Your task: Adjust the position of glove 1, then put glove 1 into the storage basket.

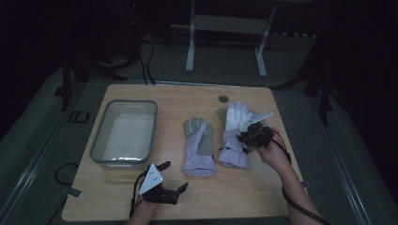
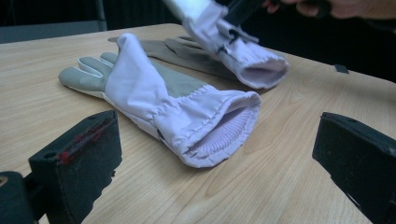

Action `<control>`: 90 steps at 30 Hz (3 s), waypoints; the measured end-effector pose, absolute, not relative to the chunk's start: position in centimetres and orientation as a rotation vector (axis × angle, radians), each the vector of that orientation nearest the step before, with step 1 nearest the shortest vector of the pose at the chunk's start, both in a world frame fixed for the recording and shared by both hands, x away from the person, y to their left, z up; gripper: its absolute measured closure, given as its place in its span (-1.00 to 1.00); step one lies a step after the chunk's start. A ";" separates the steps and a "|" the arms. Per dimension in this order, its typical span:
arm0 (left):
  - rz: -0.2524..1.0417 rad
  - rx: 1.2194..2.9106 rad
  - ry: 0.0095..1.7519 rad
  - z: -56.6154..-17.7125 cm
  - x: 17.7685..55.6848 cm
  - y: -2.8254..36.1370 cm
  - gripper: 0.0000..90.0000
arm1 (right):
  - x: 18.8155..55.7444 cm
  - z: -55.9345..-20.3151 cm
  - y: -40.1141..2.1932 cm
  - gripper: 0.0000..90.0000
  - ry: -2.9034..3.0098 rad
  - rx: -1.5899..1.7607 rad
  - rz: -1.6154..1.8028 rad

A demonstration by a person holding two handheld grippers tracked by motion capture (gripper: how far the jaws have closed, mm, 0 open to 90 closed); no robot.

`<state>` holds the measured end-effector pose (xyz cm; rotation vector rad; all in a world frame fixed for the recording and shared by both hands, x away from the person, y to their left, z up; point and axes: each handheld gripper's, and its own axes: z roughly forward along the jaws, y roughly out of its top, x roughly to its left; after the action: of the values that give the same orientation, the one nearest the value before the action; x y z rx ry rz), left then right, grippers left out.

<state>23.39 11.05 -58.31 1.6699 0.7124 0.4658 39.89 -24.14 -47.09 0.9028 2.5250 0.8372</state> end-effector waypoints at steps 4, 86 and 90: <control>0.469 1.669 0.712 -58.3 23.4 11.1 -0.97 | 39.2 -44.6 -23.3 0.71 2.520 0.855 0.891; 0.263 1.880 1.277 -56.3 29.2 7.0 -0.46 | 40.4 -53.6 -15.4 -0.02 2.673 1.308 1.050; 0.203 1.876 1.266 -57.1 29.4 7.3 -0.33 | 40.6 -54.1 -15.3 -0.02 2.710 1.377 1.050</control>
<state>29.38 7.32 -57.12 1.8760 1.2662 0.2026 40.62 -15.34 -54.12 1.3771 2.7095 1.0503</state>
